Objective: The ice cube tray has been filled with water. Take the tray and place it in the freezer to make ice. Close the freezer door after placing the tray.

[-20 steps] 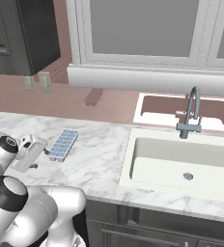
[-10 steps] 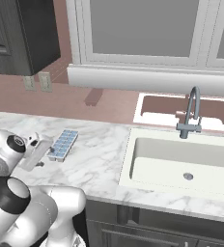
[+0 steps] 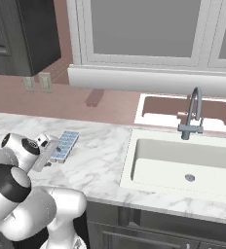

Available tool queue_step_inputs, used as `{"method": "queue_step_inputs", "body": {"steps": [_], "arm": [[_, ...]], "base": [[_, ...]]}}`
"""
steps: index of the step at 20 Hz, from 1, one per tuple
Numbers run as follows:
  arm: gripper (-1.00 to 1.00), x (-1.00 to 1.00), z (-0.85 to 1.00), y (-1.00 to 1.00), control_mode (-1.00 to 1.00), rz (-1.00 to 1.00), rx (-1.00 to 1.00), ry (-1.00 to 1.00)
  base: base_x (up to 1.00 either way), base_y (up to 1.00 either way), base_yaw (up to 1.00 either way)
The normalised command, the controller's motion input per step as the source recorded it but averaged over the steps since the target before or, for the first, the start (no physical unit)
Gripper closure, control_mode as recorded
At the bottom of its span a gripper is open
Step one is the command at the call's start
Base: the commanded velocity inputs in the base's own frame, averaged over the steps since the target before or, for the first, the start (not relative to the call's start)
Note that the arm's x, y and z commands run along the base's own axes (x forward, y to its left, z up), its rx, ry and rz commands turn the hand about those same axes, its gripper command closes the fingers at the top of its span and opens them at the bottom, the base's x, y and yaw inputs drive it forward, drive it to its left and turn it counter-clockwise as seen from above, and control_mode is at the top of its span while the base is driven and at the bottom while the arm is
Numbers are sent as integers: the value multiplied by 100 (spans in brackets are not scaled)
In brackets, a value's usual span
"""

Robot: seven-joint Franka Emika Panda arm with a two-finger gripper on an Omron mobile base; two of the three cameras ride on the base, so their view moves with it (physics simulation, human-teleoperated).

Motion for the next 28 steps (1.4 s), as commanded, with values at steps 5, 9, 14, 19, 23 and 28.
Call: {"method": "queue_step_inputs", "body": {"steps": [5,9,14,19,23,28], "arm": [[-100,19,-45,0,-100,15,0,1],[-100,10,-35,1,-100,18,0,0],[-100,23,-20,1,-100,21,0,0],[100,26,-24,1,-100,17,0,0],[100,1,-28,0,-100,11,0,0],[100,0,-29,0,-100,7,0,0]], "base": [[0,0,0],[0,0,0],[0,0,0],[0,0,0],[0,0,0],[0,0,0]]}}
